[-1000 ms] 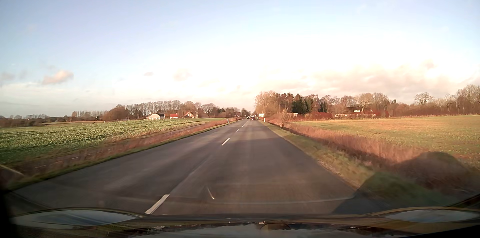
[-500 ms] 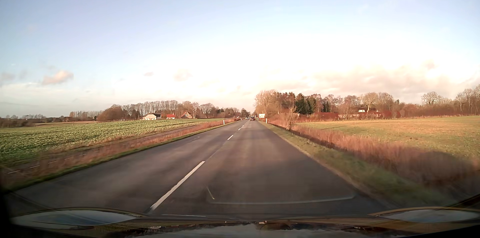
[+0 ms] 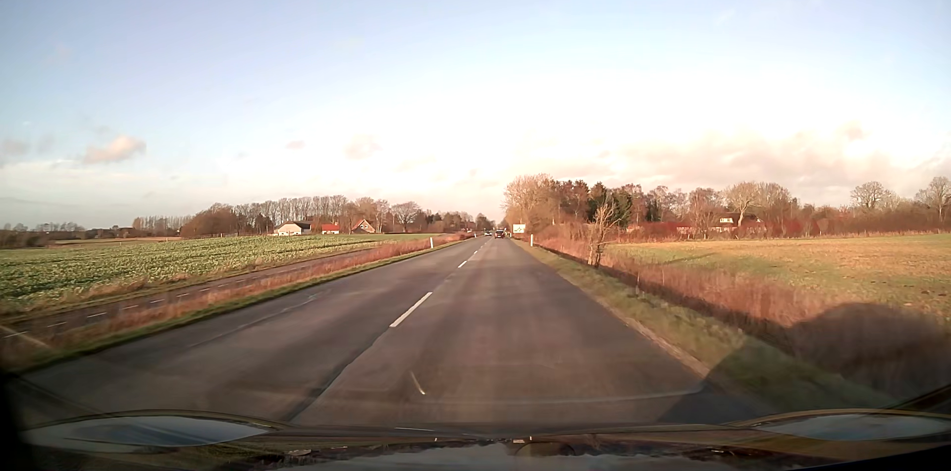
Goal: Follow the waypoints while adhering to traffic rules and regulations
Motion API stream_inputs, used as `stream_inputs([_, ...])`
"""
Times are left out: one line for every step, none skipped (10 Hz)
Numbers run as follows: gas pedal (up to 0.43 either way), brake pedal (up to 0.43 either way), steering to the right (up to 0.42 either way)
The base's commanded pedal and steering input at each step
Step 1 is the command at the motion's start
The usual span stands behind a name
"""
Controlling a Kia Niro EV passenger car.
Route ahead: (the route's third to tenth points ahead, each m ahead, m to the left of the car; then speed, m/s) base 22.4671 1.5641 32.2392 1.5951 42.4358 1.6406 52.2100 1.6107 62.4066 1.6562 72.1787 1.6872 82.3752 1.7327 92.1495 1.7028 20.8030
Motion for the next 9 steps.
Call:
stream_inputs([0.189, 0.000, 0.001])
stream_inputs([0.189, 0.000, 0.001])
stream_inputs([0.189, 0.000, 0.001])
stream_inputs([0.189, 0.000, 0.001])
stream_inputs([0.189, 0.000, 0.001])
stream_inputs([0.189, 0.000, 0.001])
stream_inputs([0.189, 0.000, 0.001])
stream_inputs([0.189, 0.000, 0.001])
stream_inputs([0.189, 0.000, 0.001])
